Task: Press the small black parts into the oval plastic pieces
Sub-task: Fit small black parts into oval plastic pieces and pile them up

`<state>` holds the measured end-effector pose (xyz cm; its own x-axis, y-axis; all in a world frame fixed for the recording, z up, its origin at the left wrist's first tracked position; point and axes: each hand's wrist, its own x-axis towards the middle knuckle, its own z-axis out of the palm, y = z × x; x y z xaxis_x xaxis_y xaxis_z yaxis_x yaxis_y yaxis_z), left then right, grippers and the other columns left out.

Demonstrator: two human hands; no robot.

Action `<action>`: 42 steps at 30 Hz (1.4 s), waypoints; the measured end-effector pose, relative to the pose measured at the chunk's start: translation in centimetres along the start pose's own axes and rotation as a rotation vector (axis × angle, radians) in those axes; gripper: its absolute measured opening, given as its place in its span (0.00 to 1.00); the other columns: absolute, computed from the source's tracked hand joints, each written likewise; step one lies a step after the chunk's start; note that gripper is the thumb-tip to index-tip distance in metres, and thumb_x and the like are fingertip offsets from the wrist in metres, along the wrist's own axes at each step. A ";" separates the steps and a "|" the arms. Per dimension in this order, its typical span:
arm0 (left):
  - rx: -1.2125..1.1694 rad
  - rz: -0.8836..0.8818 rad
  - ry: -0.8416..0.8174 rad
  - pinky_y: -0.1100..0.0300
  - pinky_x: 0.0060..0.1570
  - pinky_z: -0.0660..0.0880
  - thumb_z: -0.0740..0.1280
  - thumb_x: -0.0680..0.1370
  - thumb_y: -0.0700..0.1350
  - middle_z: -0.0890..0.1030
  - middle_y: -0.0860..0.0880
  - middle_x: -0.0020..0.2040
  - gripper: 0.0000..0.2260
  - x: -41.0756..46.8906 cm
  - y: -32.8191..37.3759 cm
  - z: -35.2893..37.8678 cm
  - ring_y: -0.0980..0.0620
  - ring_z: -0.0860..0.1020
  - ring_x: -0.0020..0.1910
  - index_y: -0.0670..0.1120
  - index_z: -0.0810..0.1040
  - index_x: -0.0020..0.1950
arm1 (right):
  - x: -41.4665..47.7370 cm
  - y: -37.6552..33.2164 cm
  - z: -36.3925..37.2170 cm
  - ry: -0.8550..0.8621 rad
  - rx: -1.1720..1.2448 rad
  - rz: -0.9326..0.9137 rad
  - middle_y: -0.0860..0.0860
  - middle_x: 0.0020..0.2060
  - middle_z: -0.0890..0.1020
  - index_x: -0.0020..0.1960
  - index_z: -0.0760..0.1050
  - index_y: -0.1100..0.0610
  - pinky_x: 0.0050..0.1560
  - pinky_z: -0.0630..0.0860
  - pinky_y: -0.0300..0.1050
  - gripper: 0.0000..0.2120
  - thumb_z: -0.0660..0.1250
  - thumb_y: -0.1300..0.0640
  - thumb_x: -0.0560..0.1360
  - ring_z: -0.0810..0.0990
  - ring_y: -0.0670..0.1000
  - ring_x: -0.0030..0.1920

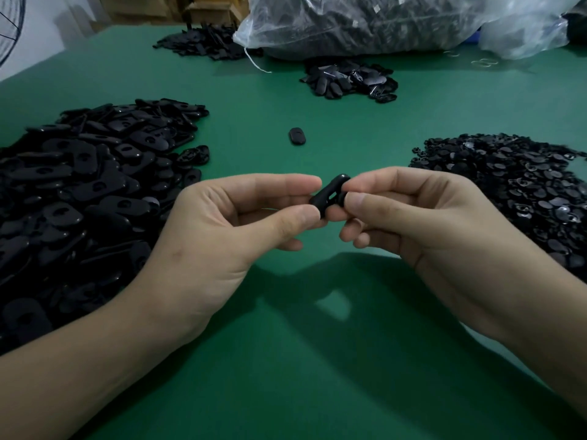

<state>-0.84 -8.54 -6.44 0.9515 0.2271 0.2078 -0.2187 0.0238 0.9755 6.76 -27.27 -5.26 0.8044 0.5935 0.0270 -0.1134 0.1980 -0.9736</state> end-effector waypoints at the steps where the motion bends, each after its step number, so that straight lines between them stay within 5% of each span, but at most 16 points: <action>1: 0.008 0.005 0.000 0.64 0.39 0.80 0.78 0.67 0.44 0.88 0.47 0.45 0.14 0.0 0.0 0.0 0.50 0.87 0.47 0.48 0.87 0.51 | -0.1 0.0 0.1 0.015 -0.017 -0.016 0.59 0.42 0.87 0.44 0.85 0.58 0.41 0.81 0.39 0.09 0.75 0.56 0.64 0.84 0.49 0.36; 16: 0.070 0.049 0.005 0.68 0.37 0.76 0.77 0.70 0.45 0.88 0.49 0.45 0.10 -0.1 -0.3 0.0 0.52 0.87 0.46 0.50 0.88 0.51 | -0.5 0.1 0.9 0.169 -0.428 -0.255 0.50 0.34 0.87 0.43 0.85 0.53 0.36 0.80 0.38 0.04 0.76 0.62 0.72 0.85 0.48 0.33; 30: 0.091 0.086 -0.007 0.70 0.43 0.78 0.76 0.69 0.41 0.88 0.51 0.45 0.09 -0.3 -0.3 0.5 0.54 0.87 0.45 0.49 0.88 0.49 | -0.4 0.6 0.9 0.192 -0.453 -0.213 0.48 0.34 0.87 0.42 0.85 0.53 0.34 0.75 0.32 0.03 0.76 0.60 0.73 0.84 0.46 0.32; 35: 0.067 0.054 0.010 0.70 0.42 0.78 0.75 0.68 0.42 0.88 0.50 0.43 0.09 -0.3 -0.1 0.7 0.53 0.87 0.45 0.48 0.88 0.47 | -0.4 0.7 0.9 0.208 -0.470 -0.208 0.50 0.35 0.87 0.42 0.86 0.53 0.37 0.79 0.44 0.03 0.77 0.59 0.73 0.82 0.47 0.34; 42: 0.071 0.027 0.042 0.67 0.42 0.80 0.76 0.67 0.43 0.88 0.49 0.43 0.11 -0.4 0.0 0.9 0.51 0.87 0.45 0.49 0.87 0.48 | -0.2 0.9 0.8 0.186 -0.319 -0.106 0.50 0.34 0.86 0.43 0.87 0.53 0.35 0.72 0.29 0.01 0.77 0.57 0.72 0.80 0.43 0.34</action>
<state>-1.04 -9.48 -6.45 0.9352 0.2674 0.2320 -0.2265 -0.0517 0.9726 6.03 -26.58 -5.97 0.8973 0.4253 0.1181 0.1397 -0.0197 -0.9900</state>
